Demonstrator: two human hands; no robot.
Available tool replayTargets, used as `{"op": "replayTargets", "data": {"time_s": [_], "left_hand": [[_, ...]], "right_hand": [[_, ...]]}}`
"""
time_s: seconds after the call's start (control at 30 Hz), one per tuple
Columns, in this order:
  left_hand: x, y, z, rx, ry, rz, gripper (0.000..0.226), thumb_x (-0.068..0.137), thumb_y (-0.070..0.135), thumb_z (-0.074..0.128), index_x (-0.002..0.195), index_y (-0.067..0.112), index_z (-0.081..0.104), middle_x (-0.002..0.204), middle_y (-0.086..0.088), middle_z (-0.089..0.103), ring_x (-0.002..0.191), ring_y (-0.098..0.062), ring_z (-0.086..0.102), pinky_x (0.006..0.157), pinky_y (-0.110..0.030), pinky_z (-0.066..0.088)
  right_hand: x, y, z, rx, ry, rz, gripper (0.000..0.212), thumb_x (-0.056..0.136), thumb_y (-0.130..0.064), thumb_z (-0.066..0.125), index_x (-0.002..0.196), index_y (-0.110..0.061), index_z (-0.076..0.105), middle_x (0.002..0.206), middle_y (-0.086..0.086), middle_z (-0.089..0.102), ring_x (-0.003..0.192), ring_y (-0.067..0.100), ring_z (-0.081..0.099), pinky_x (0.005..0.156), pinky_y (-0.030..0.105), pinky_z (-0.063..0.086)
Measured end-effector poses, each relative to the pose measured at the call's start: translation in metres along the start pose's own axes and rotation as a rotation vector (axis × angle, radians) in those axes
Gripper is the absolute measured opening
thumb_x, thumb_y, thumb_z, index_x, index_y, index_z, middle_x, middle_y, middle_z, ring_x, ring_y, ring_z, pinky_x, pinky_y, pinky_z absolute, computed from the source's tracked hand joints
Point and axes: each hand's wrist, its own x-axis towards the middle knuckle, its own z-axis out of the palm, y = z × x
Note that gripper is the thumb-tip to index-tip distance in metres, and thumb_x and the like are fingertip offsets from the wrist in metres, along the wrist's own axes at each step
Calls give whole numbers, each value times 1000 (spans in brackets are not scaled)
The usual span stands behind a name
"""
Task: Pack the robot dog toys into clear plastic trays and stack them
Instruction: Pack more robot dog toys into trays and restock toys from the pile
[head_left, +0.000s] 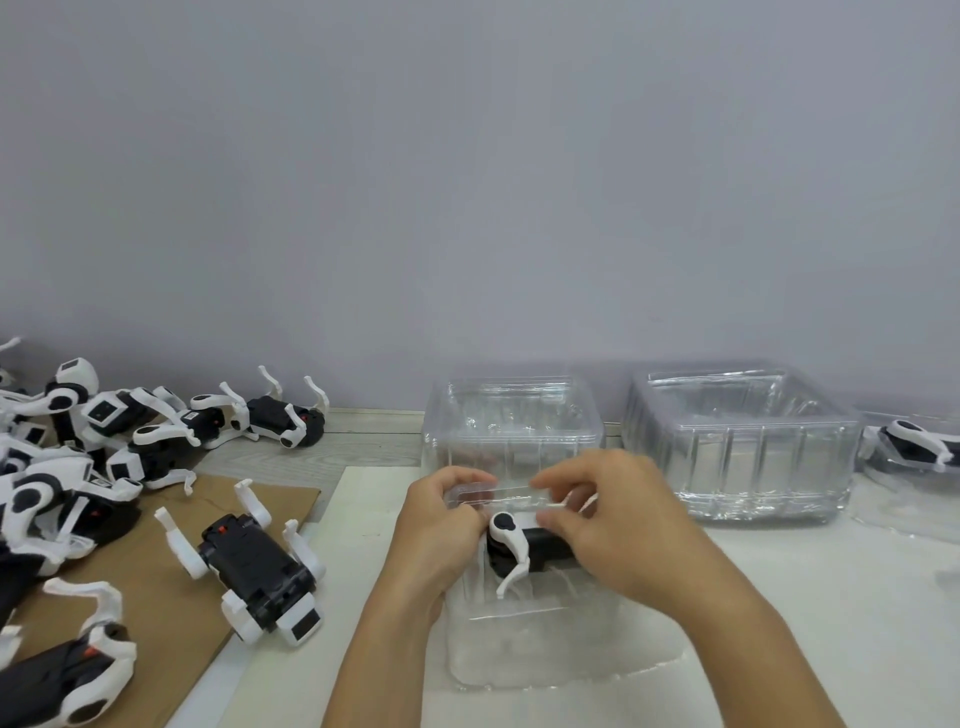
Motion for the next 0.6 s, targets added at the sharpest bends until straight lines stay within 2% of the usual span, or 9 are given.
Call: {"op": "replayTargets", "data": {"time_s": [0.13,0.23,0.3,0.37,0.47,0.6], "left_hand": [[1,-1,0,5,0,-5,37,84,-12,60,91,22,73,99,7,72,80,8,66,59,-6,45],[1,-1,0,11,-2,-5,37,83,-13,60,91,21,73,99,5,73,79,6,67,58,-6,45],[1,-1,-1,19,-11,1,37,83,-12,61,91,22,73,99,5,73,85,4,67,60,-7,45],[0,-2,-2,33,-29,10,36,83,-11,63,93,23,72,100,7,73,86,4,68,64,-8,46],[0,-2,-5,47,-50,27,34,85,-8,66,92,25,71,96,10,73,83,4,68,70,-11,49],[-1,-2,-5,56,-55,43,31,87,-6,66,91,24,70,96,10,73,92,-2,68,80,-19,50]], "right_hand": [[-1,19,-28,-58,140,98,14,82,-35,78,95,-37,72,87,-15,61,78,-4,56,58,6,38],[-4,25,-33,-51,73,172,12,76,-40,83,81,-40,71,87,-13,63,78,-2,57,54,9,36],[-4,26,-29,-73,24,201,15,72,-37,87,77,-39,72,85,-14,63,78,-2,57,53,9,36],[-3,26,-25,-86,42,221,16,71,-32,88,76,-37,73,83,-15,63,76,-2,56,54,9,34],[0,28,-19,-28,134,251,16,71,-27,88,72,-34,74,80,-16,66,75,-4,56,58,10,36],[0,26,-10,35,252,275,18,71,-22,88,68,-33,73,71,-21,63,68,-5,57,56,10,36]]}}
